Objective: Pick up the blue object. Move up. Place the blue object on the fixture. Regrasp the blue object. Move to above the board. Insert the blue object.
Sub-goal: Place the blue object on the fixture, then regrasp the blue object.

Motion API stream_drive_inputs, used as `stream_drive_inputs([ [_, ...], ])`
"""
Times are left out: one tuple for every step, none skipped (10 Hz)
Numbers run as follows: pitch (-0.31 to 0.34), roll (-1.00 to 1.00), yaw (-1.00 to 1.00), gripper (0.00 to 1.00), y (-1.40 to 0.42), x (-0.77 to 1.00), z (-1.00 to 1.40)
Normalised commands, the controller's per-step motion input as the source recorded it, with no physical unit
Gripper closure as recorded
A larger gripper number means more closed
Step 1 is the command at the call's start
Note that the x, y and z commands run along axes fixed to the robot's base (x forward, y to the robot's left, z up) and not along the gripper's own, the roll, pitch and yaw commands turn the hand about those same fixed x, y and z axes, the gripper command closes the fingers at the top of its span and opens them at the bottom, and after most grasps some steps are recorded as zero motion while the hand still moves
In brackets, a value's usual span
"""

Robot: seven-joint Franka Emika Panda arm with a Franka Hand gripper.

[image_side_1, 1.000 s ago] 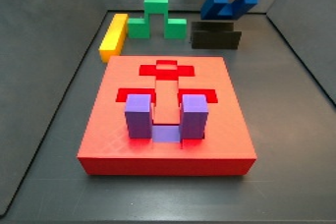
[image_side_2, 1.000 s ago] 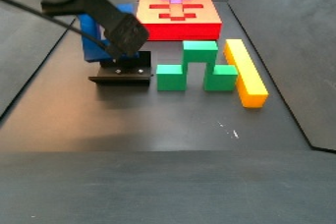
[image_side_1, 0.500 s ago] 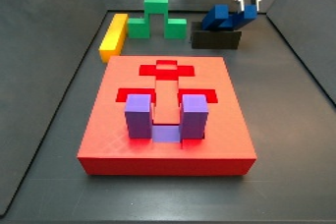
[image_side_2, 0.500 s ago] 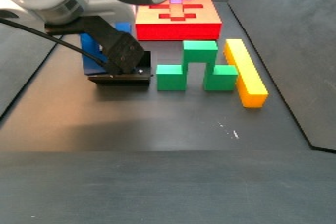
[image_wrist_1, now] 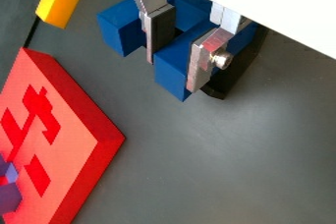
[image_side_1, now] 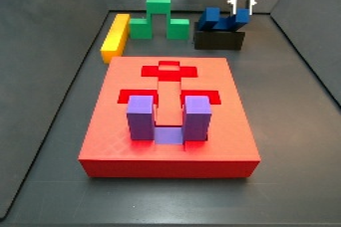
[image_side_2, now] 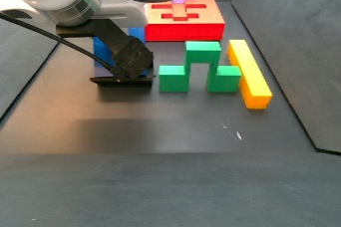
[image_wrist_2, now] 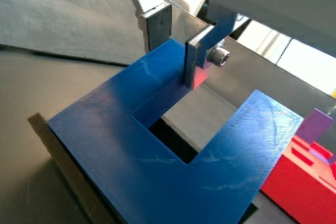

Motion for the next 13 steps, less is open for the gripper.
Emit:
stream_drive_inputs([
  [-0.137, -0.01, 0.00, 1.00, 0.00, 0.08, -0.39],
  [-0.229, 0.00, 0.00, 1.00, -0.01, 0.02, -0.56],
  [-0.026, 0.00, 0.00, 1.00, 0.00, 0.06, -0.31],
  [0.000, 0.00, 0.00, 1.00, 0.00, 0.00, 0.00],
  [0.000, 0.00, 0.00, 0.00, 0.00, 0.00, 0.00],
  [0.000, 0.20, 0.00, 0.00, -0.10, 0.00, 0.00],
  [0.000, 0.23, 0.00, 0.00, -0.05, 0.00, 0.00],
  [0.000, 0.61, 0.02, 0.00, 0.00, 0.08, 0.25],
  [0.003, 0.88, 0.16, 0.00, 0.14, 0.22, 0.41],
  [0.023, 0.91, 0.17, 0.00, 0.13, 0.18, 0.33],
  [0.000, 0.83, 0.18, 0.00, 0.08, 0.13, 0.25],
  [-0.006, 0.79, 0.21, 0.00, 0.00, 0.00, 0.12],
  [-0.069, 0.94, 0.21, 0.00, 0.00, 0.00, 0.07],
])
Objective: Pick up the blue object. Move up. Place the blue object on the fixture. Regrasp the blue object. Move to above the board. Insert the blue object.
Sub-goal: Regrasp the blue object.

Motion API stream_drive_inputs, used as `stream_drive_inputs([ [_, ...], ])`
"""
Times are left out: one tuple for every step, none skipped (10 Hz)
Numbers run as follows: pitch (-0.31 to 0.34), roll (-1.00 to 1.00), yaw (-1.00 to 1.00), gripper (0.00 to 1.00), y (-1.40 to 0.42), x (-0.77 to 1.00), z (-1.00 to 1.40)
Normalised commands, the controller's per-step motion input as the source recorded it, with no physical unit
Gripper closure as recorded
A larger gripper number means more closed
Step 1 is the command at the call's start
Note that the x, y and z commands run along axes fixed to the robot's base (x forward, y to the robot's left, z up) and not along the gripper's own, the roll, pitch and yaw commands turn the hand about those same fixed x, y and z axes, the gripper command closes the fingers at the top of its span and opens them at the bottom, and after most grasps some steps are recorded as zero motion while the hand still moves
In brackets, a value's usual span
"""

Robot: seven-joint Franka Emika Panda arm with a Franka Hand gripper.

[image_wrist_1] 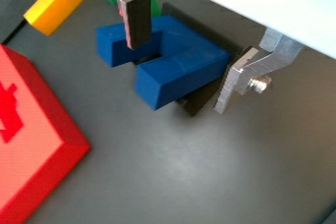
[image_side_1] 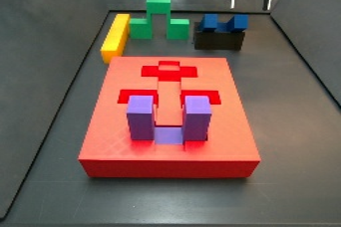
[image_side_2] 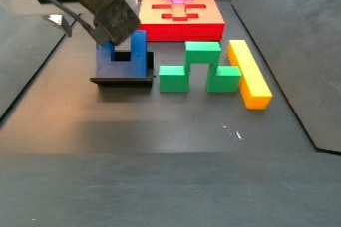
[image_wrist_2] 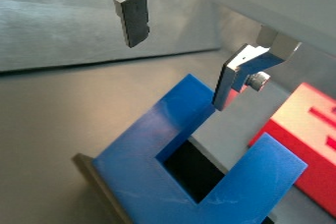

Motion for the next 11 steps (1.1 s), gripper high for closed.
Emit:
stream_drive_inputs([
  [-0.237, 1.00, 0.37, 0.00, -0.28, -0.08, -0.10],
  [-0.251, 1.00, 0.39, 0.00, -0.30, -0.20, -0.19],
  [-0.154, 1.00, 0.28, 0.00, -0.36, -0.23, -0.11],
  [-0.100, 1.00, 0.16, 0.00, -0.41, -0.34, 0.00],
  [-0.137, 1.00, 0.00, 0.00, -0.46, -0.46, 0.38],
  [-0.089, 1.00, -0.02, 0.00, -0.45, -0.23, 0.55],
  [0.000, 1.00, -0.10, 0.00, -0.41, 0.00, 0.37],
  [0.006, 1.00, -0.16, 0.00, -0.40, 0.16, 0.17],
  [0.023, 1.00, -0.15, 0.00, -0.38, 0.24, 0.08],
  [0.000, 1.00, -0.14, 0.00, -0.39, 0.31, 0.00],
  [0.000, 1.00, -0.17, 0.00, -0.42, 0.39, 0.00],
])
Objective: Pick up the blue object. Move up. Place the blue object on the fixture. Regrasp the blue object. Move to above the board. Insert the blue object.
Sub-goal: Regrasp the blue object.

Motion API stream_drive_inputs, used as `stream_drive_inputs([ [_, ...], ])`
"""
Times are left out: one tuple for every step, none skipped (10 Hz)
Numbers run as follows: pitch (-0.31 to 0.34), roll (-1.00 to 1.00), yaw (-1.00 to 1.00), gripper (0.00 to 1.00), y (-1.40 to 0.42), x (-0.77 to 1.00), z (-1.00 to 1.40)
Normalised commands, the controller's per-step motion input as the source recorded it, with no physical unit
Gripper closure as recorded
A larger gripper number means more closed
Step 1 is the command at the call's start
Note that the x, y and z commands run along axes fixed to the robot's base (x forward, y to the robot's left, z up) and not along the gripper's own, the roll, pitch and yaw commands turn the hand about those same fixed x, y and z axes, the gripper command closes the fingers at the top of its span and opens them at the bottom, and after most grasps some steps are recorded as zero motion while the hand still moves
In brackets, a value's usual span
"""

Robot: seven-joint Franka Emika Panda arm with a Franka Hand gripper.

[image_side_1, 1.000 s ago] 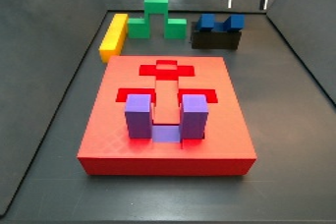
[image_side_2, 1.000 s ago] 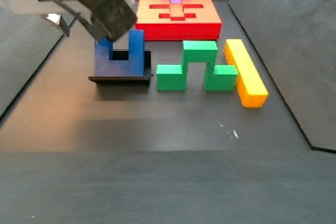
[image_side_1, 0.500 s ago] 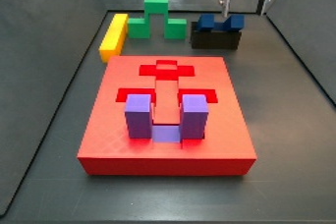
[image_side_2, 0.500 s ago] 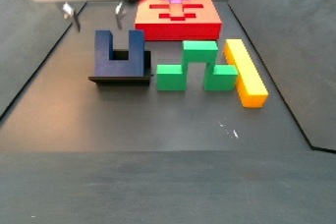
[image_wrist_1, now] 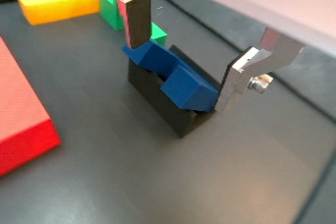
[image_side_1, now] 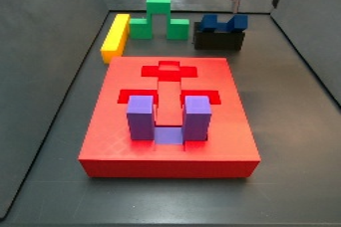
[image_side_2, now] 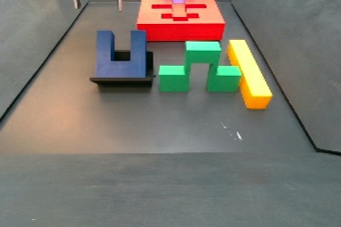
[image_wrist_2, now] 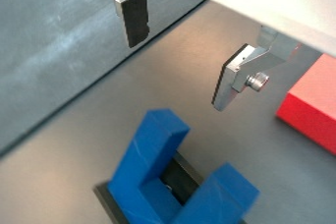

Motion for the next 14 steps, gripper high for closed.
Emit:
stream_drive_inputs([
  [0.000, 0.93, -0.07, 0.00, -0.29, 0.60, 0.04],
  [0.117, 0.73, 0.00, 0.00, -0.11, 0.74, 0.16],
  [0.223, 0.77, 0.00, 0.00, -0.11, 0.84, 0.17],
  [0.303, 0.79, 0.02, 0.00, -0.09, 0.89, 0.15],
  [0.323, 0.76, 0.06, 0.00, -0.04, 0.89, 0.13],
  [0.343, 0.71, 0.09, 0.00, -0.01, 0.91, 0.06],
  [0.357, 0.65, 0.11, 0.00, 0.00, 0.94, 0.04],
  [0.297, 0.54, 0.15, 0.00, 0.05, 0.87, 0.00],
  [0.160, 0.32, 0.25, 0.00, 0.13, 0.84, -0.21],
  [0.003, 0.10, 0.26, 0.00, 0.14, 0.83, -0.35],
  [-0.029, 0.14, 0.25, 0.00, 0.08, 0.68, -0.53],
  [0.000, 0.29, 0.24, 0.00, 0.13, 0.69, -0.49],
  [0.049, 0.59, 0.25, 0.00, 0.14, 0.57, -0.28],
  [0.229, 0.75, 0.24, 0.00, 0.11, 0.62, -0.01],
])
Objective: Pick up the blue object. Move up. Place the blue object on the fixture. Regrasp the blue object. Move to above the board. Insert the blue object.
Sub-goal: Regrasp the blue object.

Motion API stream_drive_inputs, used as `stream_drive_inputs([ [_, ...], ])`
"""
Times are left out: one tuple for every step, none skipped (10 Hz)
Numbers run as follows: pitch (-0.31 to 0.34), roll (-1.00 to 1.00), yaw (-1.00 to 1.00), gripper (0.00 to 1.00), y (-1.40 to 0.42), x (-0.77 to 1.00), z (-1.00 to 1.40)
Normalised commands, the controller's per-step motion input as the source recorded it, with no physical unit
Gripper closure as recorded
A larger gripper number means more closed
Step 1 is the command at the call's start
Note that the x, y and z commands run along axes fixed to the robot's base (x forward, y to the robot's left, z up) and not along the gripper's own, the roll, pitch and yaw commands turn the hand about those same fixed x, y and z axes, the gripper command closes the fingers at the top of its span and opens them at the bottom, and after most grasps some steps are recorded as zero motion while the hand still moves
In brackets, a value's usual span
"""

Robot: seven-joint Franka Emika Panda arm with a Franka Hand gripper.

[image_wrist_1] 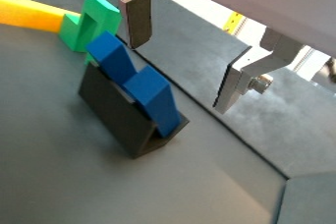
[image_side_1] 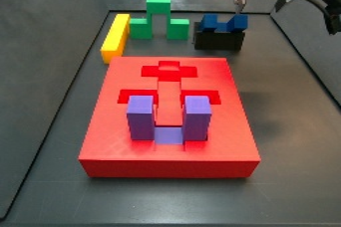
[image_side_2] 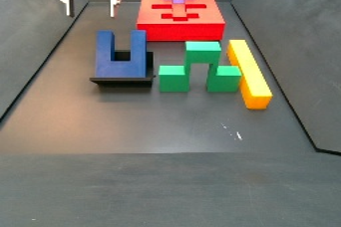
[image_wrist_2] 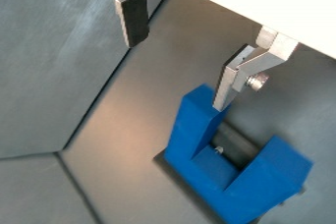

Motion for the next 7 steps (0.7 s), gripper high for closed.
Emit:
stream_drive_inputs([
  [0.277, 0.85, 0.20, 0.00, 0.09, 0.63, 0.00],
  [0.234, 0.73, 0.18, 0.00, 0.01, 0.57, -0.06],
  [0.097, 0.49, 0.17, 0.00, 0.00, 0.42, -0.25],
  [0.000, 0.32, 0.17, 0.00, 0.00, 0.20, -0.39],
  [-0.011, 0.09, 0.12, 0.00, 0.00, 0.23, -0.33],
  [-0.006, 0.15, 0.07, 0.00, 0.00, 0.13, -0.28],
  [-0.086, 0.24, 0.06, 0.00, 0.00, 0.00, -0.33],
])
